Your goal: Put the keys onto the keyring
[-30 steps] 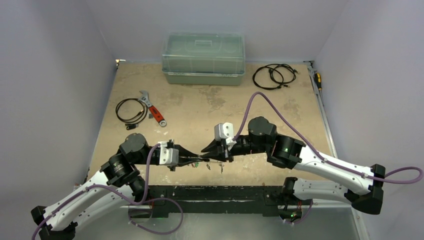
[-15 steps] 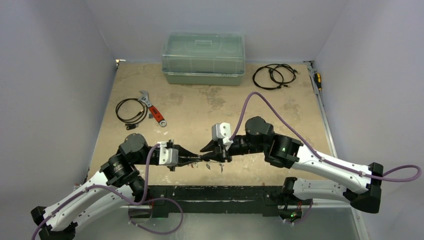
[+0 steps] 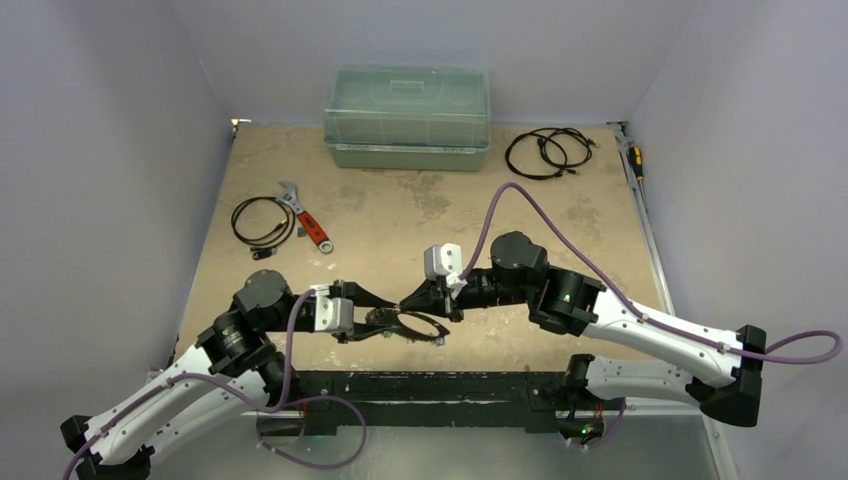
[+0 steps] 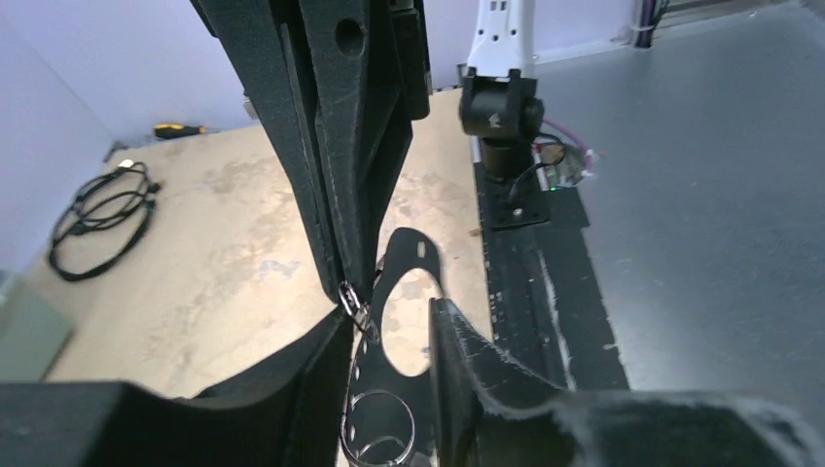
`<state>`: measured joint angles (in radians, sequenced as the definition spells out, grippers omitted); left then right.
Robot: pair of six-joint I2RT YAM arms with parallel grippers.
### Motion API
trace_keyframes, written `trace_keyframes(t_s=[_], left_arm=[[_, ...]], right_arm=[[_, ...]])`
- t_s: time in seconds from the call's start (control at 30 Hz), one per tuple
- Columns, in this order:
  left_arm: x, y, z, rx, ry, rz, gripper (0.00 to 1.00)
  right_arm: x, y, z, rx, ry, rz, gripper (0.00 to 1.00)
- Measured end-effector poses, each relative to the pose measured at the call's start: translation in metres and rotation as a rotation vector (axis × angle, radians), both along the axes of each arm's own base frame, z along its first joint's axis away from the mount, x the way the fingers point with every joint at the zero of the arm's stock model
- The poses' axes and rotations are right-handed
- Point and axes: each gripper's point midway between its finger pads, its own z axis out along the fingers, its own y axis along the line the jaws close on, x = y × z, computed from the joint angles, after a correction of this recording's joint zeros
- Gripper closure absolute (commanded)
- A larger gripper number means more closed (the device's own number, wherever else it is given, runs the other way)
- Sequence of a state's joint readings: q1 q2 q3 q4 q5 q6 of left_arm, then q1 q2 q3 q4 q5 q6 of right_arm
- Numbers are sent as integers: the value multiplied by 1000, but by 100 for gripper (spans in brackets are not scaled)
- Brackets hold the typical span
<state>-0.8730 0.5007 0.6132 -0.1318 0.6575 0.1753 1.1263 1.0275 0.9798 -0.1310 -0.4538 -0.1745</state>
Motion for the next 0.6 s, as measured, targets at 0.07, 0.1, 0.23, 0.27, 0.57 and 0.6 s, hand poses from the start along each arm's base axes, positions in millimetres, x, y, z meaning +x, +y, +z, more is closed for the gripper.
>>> trace_keyframes(t_s=[0.07, 0.1, 0.23, 0.27, 0.57, 0.6], left_arm=[[-1, 2, 2, -7, -6, 4, 53], [0, 3, 5, -17, -15, 14, 52], [-2, 9, 17, -61, -52, 31, 51], [-2, 10, 18, -63, -54, 36, 51], [6, 14, 26, -30, -68, 80, 60], [7, 13, 29, -26, -75, 84, 60]], right_arm=[[2, -1, 1, 2, -8, -10, 100], [3, -2, 1, 1, -6, -12, 100], [1, -3, -3, -14, -1, -9, 100], [1, -4, -4, -20, 0, -11, 100], [2, -5, -9, -40, -4, -17, 100], [2, -5, -9, -40, -5, -17, 100]])
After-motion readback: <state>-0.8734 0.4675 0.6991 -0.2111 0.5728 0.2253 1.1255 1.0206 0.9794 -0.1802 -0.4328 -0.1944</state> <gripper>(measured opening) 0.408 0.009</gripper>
